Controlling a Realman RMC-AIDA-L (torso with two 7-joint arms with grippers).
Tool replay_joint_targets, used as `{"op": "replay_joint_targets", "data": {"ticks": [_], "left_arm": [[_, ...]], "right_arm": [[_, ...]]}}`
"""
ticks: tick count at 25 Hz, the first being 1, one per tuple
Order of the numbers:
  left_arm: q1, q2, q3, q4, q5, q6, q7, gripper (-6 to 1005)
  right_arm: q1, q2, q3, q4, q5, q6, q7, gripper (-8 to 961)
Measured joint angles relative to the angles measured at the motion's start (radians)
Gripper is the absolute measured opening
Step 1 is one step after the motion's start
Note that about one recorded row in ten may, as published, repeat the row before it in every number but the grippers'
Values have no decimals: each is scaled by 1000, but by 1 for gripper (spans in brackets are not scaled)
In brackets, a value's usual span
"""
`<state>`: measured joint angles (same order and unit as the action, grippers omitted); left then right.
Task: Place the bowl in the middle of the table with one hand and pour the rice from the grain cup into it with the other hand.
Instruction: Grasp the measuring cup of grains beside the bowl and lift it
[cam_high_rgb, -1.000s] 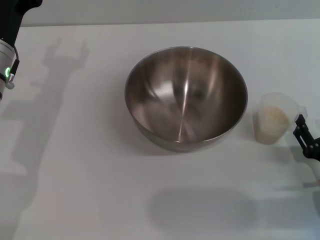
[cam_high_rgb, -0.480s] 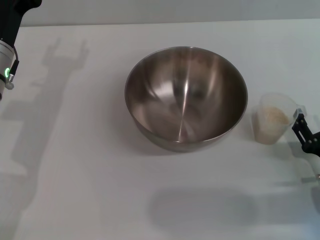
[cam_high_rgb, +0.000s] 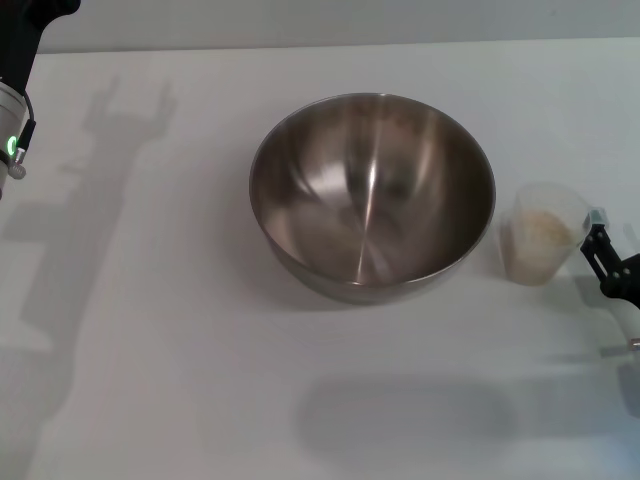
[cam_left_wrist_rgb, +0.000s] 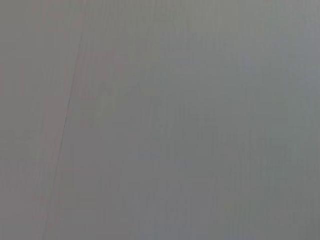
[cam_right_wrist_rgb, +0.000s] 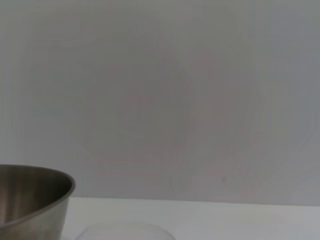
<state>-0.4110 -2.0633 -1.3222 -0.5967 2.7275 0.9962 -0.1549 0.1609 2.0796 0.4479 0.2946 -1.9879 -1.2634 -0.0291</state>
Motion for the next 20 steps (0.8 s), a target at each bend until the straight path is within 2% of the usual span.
{"op": "replay_joint_targets", "data": {"ticks": [6,20], "left_arm": [[5,0,0,0,0,4,0,722],[16,0,-2,0,-2,21,-5,723]], "right_arm": [[17,1,0,0,0,23,0,713],[41,2,-7,0,-3,27,5,415]]}}
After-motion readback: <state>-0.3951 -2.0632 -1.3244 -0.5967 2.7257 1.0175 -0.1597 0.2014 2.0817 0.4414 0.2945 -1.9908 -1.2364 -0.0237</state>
